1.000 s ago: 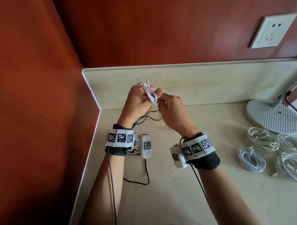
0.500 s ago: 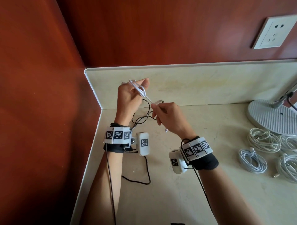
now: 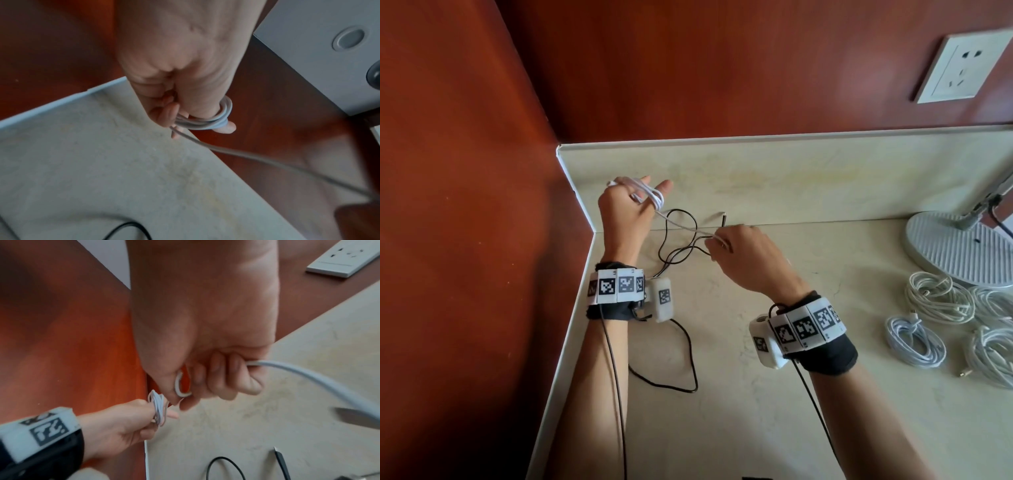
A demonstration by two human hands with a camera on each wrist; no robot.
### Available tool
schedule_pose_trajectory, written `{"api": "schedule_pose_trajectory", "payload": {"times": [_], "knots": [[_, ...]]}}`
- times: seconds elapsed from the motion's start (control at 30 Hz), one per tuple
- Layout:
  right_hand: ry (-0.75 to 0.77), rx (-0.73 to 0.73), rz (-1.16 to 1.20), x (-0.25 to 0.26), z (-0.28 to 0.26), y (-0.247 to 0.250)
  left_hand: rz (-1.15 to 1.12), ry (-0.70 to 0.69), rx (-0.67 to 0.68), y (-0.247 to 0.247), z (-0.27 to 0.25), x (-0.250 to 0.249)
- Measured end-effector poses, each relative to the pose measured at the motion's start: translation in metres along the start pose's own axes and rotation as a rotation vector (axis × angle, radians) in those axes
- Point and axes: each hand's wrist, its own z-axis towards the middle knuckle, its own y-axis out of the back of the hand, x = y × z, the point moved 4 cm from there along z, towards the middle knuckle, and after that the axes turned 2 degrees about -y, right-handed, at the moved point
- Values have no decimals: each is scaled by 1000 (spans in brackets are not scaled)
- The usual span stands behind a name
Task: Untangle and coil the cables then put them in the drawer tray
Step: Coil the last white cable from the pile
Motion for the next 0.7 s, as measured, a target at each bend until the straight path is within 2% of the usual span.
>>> {"api": "schedule_pose_trajectory", "payload": {"times": [0.17, 0.27, 0.33, 0.5, 0.6, 0.7], "knots": [[155, -39, 349, 18, -4, 29, 153, 21, 93, 1, 4, 22], [246, -118, 481, 27, -6, 47, 205, -4, 181, -5, 3, 29], [277, -206, 509, 29, -3, 57, 210, -36, 318, -13, -3, 21], [398, -335, 480, 31, 11, 80, 199, -81, 783, -44, -28, -24], [385, -392, 522, 23, 25, 89, 45, -100, 923, -55, -46, -57], [311, -422, 549, 6, 38, 86, -193, -203, 922, -50, -54, -91]]}}
